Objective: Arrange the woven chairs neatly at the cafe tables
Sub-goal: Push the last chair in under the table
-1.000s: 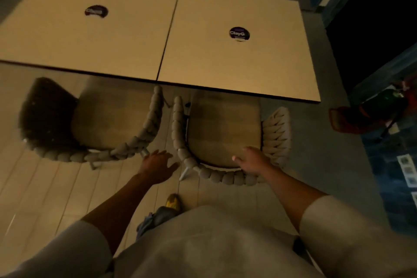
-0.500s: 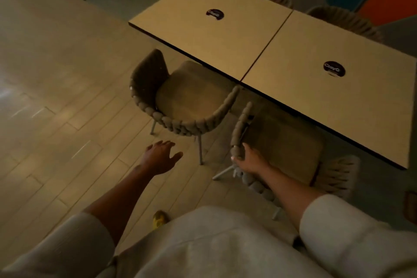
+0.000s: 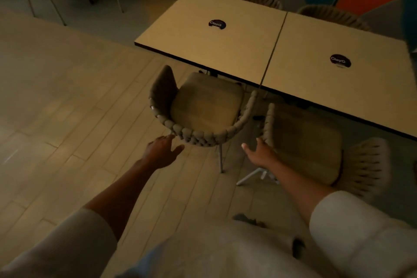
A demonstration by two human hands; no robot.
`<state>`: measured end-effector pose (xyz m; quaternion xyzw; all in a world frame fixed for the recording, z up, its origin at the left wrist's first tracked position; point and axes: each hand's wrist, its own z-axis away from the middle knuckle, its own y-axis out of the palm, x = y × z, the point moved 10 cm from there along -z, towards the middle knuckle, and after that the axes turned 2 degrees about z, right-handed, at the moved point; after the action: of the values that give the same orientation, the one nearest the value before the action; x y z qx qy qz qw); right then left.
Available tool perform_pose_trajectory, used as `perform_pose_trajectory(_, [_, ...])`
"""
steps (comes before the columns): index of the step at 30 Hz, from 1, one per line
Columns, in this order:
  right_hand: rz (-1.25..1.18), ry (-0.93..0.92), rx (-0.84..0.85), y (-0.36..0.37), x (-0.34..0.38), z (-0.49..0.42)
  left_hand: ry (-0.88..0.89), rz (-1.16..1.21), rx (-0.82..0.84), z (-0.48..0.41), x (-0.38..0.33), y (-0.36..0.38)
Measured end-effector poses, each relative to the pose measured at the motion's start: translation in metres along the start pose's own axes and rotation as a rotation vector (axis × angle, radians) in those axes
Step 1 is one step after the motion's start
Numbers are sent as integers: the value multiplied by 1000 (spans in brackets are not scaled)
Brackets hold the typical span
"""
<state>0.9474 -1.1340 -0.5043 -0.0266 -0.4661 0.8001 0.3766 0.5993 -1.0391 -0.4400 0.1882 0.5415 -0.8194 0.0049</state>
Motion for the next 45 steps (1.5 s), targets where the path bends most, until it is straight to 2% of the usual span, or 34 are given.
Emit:
perform_pose_trajectory(7, [-108, 118, -39, 14, 11, 10, 136, 8, 28, -46, 4, -28])
perform_pose_trajectory(11, [-162, 160, -37, 18, 21, -16, 163, 55, 83, -99, 19, -15])
perform_pose_trajectory(17, [-276, 264, 26, 40, 47, -67, 57, 138, 131, -114, 41, -43])
perform_pose_trajectory(21, [-365, 303, 10, 38, 72, -104, -34, 161, 146, -152, 70, -66])
perform_pose_trajectory(28, [-477, 403, -34, 31, 89, -126, -79, 260, 136, -224, 99, -90])
perform_pose_trajectory(30, [-501, 431, -45, 33, 86, -132, -115, 294, 155, -246, 111, -89])
perform_pose_trajectory(35, [-572, 550, -147, 31, 87, -129, -75, 390, 183, -314, 130, -88])
perform_pose_trajectory(41, [-606, 695, -235, 39, 83, -145, -167, 477, 196, -389, 188, -60])
perform_pose_trajectory(45, [-619, 756, -297, 43, 72, -166, -255, 582, 276, -404, 205, -24])
